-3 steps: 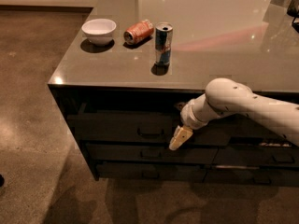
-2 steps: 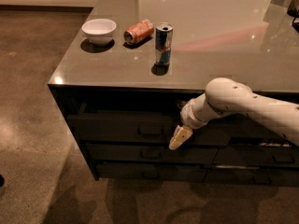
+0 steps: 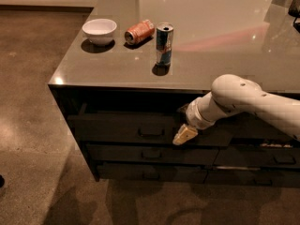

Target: Open top drawer

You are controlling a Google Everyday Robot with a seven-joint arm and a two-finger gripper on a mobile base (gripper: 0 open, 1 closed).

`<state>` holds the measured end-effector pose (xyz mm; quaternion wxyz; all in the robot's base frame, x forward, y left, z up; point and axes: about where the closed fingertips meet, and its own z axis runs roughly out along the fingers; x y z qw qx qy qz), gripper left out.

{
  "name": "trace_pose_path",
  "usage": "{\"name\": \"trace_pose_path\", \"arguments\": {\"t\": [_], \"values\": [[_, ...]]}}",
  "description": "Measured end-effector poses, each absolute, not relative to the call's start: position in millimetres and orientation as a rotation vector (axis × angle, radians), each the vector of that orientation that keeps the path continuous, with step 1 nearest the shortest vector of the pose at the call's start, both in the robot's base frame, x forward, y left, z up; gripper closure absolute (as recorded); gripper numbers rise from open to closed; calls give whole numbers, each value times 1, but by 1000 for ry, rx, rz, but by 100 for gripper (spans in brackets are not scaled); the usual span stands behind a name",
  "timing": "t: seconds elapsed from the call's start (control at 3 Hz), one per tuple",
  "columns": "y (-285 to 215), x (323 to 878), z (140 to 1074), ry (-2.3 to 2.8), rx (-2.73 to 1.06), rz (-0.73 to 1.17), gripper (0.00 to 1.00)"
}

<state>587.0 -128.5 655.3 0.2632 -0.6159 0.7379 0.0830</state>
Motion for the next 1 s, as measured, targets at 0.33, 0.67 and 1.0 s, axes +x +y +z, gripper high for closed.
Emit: {"name": "trace_pose_path", "arguments": {"t": [0.33,0.67,1.0], "values": [[-141,561,660,2039,-1649,307,46],[-151,541,655,2069,-1637,397,60],[-151,541,655,2069,-1637,397,60]]}}
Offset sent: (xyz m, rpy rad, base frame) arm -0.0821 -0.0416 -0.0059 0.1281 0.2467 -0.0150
